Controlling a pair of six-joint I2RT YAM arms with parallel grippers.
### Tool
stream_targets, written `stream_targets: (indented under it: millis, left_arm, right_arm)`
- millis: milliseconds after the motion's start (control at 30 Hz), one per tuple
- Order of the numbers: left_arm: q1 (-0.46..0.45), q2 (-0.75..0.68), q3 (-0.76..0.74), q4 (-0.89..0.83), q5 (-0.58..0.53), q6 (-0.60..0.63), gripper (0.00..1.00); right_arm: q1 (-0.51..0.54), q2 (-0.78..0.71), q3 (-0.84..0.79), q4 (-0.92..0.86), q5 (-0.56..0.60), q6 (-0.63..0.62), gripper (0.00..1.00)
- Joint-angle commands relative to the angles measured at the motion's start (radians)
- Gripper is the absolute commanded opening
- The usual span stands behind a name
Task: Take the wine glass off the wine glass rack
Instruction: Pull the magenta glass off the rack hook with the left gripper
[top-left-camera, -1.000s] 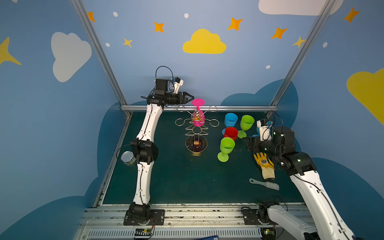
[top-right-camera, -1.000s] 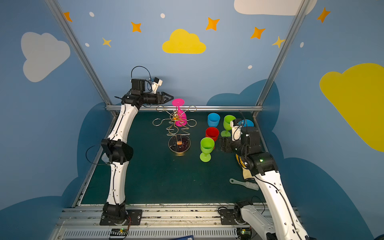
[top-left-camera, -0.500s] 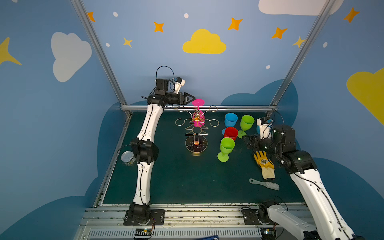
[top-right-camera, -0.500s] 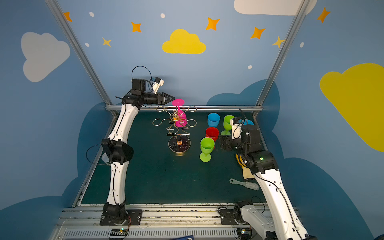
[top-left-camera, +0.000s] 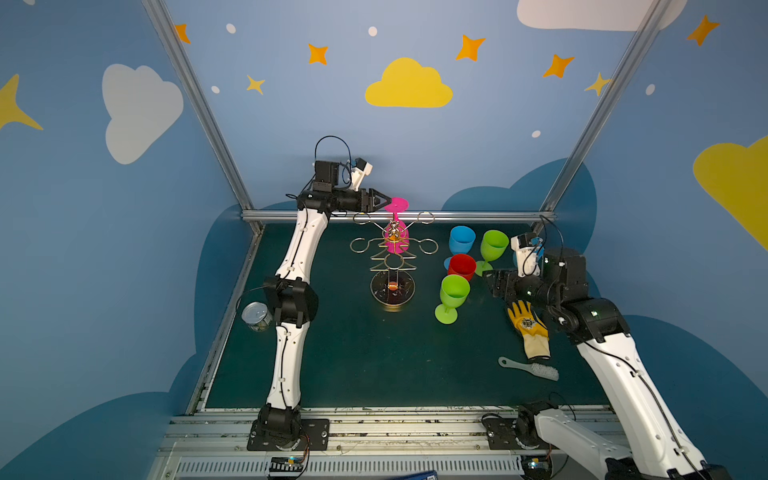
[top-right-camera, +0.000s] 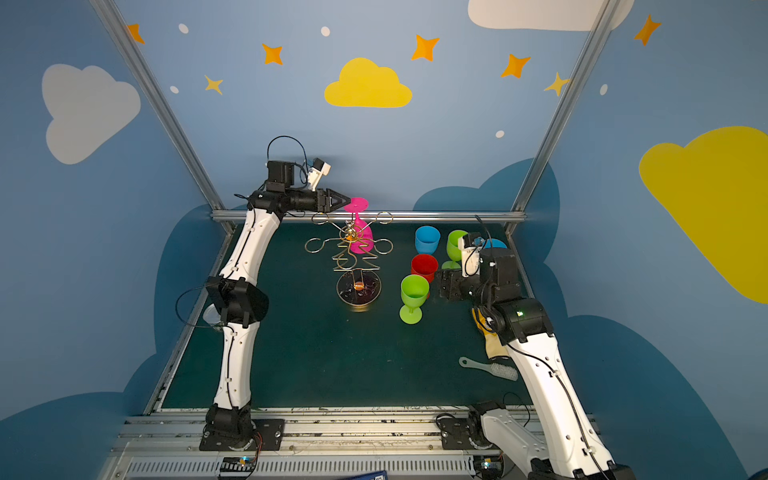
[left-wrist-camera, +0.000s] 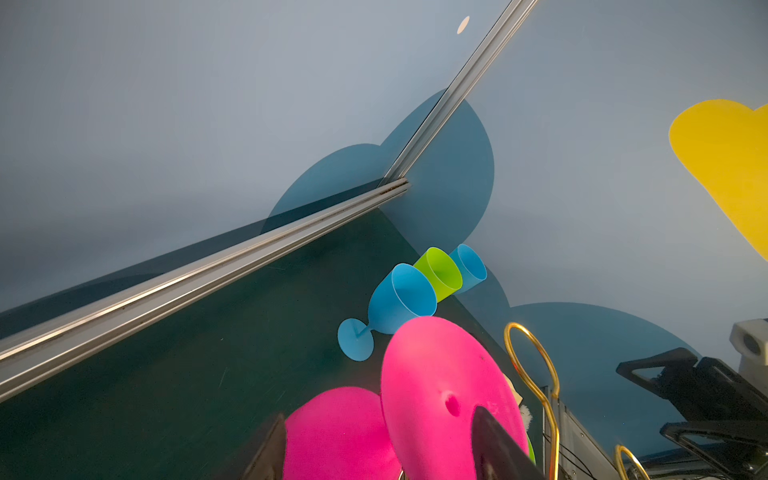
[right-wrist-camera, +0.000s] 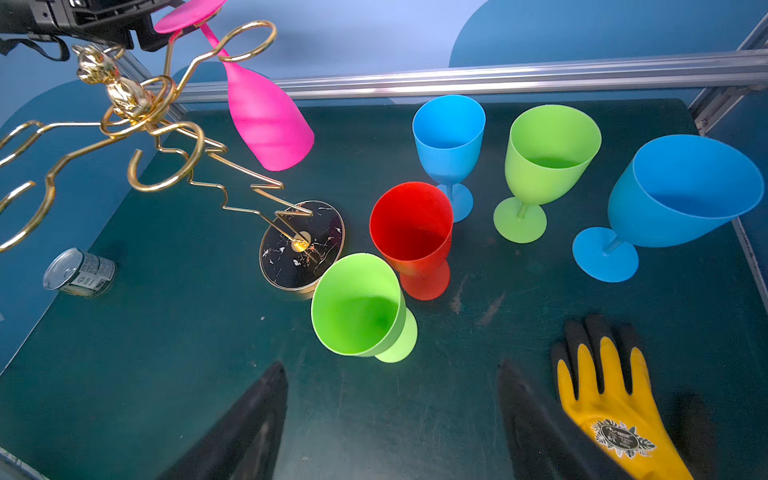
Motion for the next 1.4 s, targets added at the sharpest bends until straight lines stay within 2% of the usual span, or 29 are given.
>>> stream_targets:
  millis: [0,133,300,467,700,867,1367]
  left_arm:
    - [-0.012,0.035,0.018,-0.043,0.024,0.023,0.67]
    - [-0.016,0.037,0.018,-0.044,0.026,0.025,0.6]
    - [-0.018,0.038,0.019,-0.041,0.027,0.028,0.41]
    - [-0.018,0.038,0.019,-0.04,0.027,0.024,0.27]
    - [-0.012,0.03,0.019,-0.019,0.029,-0.006,0.15]
    - [0.001,0.022,0.018,0.009,0.038,-0.06,0.03]
    - [0.024,0.009,0.019,0.111,0.112,-0.217,0.03]
  right_arm:
    - [-0.005,-0.001,0.021,0.018,-0.002,-0.006,0.78]
    - [-0.005,-0.002,0.017,0.018,0.001,-0.006,0.78]
    - [-0.007,-0.001,0.014,0.021,0.002,-0.009,0.78]
    - [-0.008,-0.004,0.01,0.024,0.004,-0.008,0.78]
    - [-0.011,-0.008,0.004,0.025,0.004,-0.008,0.78]
    - [-0.013,-0.011,0.0,0.03,0.003,-0.008,0.78]
    - [-0.016,-0.026,-0.002,0.025,0.002,-0.006,0.78]
